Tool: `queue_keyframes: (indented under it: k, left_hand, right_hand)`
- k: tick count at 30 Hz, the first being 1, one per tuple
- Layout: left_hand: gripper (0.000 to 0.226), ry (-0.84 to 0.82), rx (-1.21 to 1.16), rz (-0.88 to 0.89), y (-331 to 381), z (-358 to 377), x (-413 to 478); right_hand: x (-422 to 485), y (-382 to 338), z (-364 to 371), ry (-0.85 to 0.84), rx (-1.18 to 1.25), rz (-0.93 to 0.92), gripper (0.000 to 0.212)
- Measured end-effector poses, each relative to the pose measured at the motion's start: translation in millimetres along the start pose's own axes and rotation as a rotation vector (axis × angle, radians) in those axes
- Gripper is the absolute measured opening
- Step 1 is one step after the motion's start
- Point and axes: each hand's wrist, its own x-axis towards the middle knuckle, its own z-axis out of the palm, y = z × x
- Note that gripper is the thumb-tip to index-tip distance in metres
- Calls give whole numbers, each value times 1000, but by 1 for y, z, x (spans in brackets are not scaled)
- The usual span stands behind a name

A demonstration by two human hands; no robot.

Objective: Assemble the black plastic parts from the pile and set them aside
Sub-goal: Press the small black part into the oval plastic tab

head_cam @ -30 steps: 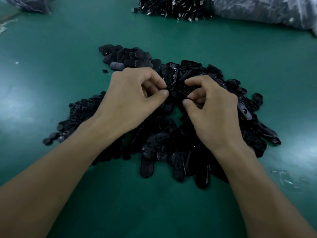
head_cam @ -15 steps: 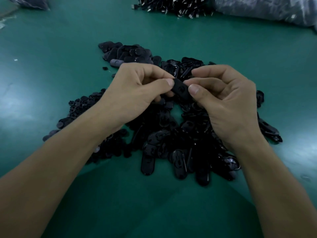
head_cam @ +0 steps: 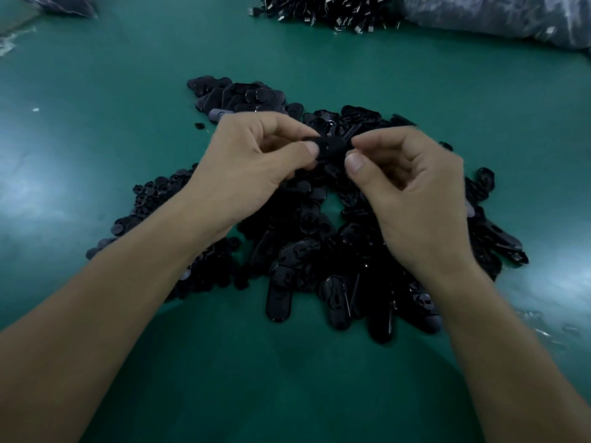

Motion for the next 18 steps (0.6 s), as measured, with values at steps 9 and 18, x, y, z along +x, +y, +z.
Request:
queue_keyframes:
  k: [9, 18]
  left_hand:
    - [13, 366, 28, -2, -2, -17, 13]
    - [16, 386, 93, 9, -4, -16, 13]
  right_hand:
    - [-9, -36, 30, -511, -580, -199, 20]
    - [-9, -48, 59, -601, -734, -212, 25]
